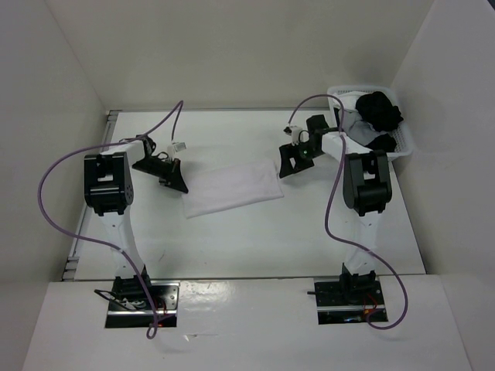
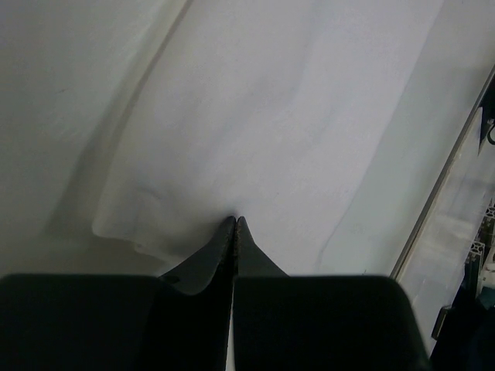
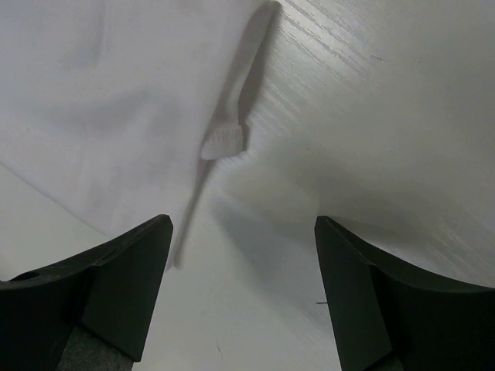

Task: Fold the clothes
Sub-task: Fold the tank top

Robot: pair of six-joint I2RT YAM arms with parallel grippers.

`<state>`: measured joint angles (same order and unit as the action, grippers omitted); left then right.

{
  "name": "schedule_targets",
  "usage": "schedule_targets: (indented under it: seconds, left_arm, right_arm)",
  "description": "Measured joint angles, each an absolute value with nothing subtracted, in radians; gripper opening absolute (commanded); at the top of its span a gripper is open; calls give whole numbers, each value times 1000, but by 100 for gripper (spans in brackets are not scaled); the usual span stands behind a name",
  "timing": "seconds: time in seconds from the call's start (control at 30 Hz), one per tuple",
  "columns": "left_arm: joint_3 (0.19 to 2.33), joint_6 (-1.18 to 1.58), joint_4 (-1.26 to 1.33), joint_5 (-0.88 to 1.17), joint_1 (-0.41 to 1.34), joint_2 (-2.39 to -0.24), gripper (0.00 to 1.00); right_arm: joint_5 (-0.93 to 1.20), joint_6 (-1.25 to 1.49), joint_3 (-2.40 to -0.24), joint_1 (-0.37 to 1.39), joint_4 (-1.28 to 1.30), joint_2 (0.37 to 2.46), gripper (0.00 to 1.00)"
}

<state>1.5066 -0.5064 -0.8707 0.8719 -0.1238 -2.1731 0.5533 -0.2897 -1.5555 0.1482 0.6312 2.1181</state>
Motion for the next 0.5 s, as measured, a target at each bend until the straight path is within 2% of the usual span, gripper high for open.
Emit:
schedule_targets:
  seconds: [0.5]
  left_arm:
    - [1510, -519, -875, 895, -128, -2209, 0]
  right_arm:
    - [698, -306, -1734, 149, 642, 2259, 83]
